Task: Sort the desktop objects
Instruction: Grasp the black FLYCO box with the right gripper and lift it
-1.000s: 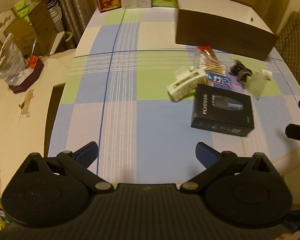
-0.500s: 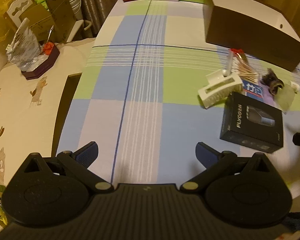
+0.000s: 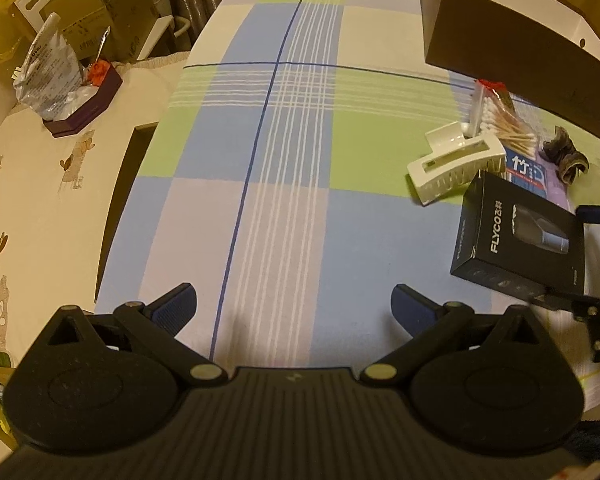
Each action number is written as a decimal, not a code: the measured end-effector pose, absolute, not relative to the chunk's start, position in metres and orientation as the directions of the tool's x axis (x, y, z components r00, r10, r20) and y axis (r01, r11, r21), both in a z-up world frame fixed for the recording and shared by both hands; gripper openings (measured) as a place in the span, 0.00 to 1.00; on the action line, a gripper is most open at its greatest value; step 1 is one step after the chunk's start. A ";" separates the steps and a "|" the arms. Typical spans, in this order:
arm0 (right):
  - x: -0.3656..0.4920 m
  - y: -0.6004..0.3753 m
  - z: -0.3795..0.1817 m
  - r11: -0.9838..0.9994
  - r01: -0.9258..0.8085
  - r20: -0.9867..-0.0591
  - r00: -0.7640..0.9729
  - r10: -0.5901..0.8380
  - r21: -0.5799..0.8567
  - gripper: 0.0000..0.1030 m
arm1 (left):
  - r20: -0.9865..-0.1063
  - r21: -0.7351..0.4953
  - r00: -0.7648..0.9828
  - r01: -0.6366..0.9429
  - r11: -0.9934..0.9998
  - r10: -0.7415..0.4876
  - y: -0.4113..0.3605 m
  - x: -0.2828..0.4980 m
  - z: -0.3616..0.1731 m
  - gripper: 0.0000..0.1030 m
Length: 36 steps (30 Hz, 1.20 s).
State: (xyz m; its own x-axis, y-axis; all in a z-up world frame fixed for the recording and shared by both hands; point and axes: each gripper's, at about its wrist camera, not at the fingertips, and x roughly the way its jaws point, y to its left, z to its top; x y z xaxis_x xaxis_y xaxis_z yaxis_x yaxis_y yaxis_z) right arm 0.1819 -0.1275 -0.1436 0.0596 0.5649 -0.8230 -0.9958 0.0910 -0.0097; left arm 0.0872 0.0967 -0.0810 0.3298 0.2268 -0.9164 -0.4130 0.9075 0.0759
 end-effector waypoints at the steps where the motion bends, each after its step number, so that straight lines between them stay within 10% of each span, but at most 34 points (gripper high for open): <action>1: 0.181 -0.127 -0.145 0.082 -0.996 -0.821 0.063 0.568 -0.020 0.84 | -0.917 0.076 0.329 -0.411 0.908 0.226 0.097 0.088 -0.081 0.99; 36: 0.160 -0.181 -0.147 0.150 -0.989 -0.874 0.068 0.482 0.005 0.76 | -0.926 0.048 0.329 -0.384 0.922 0.186 0.101 0.053 -0.091 0.99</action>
State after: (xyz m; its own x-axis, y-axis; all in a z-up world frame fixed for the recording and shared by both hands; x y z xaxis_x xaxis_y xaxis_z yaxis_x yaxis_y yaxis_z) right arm 0.1604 -0.1807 -0.1468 0.0685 0.4818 -0.8736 -0.9886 0.1503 0.0054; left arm 0.0531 0.1008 -0.0914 0.3291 0.1855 -0.9259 -0.3839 0.9221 0.0483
